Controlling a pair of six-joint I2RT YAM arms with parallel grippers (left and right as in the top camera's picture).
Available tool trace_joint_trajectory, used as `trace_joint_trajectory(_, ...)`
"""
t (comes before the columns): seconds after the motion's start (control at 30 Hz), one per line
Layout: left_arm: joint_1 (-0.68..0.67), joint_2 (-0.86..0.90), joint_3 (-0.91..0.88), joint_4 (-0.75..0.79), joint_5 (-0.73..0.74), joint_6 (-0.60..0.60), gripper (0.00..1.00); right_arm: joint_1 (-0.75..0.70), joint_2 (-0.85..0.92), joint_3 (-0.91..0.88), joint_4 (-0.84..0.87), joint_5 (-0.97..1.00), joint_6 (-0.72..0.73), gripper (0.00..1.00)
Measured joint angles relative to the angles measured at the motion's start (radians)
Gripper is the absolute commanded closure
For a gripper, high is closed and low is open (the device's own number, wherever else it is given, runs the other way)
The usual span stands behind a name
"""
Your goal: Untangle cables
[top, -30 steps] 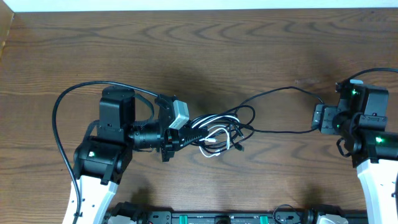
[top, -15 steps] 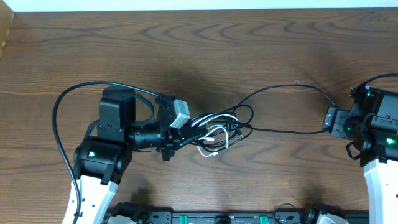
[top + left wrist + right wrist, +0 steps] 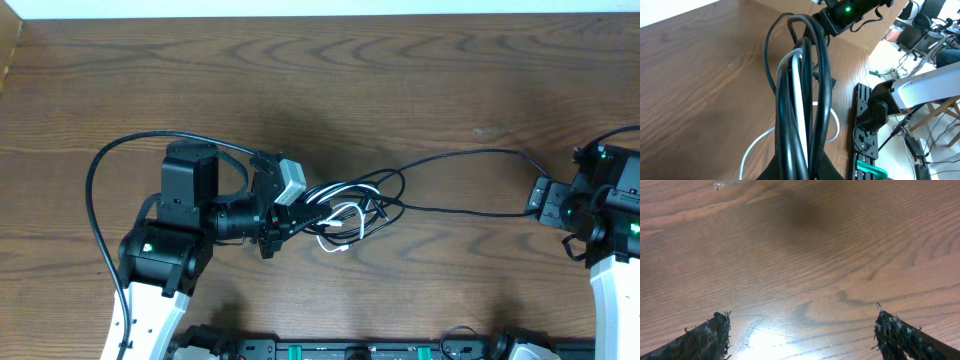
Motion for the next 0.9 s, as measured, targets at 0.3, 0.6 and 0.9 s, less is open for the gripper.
trace_joint_trajectory(0.3,0.000,0.000,0.000,0.000,-0.018,0.000,0.92,-0.001,0.000,0.000,-0.017,-0.020,0.018,0.11)
trace_joint_trajectory(0.6,0.000,0.000,0.000,0.000,-0.049,-0.014,0.92,-0.004,0.000,0.000,-0.064,-0.051,0.040,0.09)
trace_joint_trajectory(0.9,0.000,0.000,0.000,-0.039,-0.171,-0.108,0.92,-0.007,0.000,0.000,-0.067,-0.052,0.049,0.08)
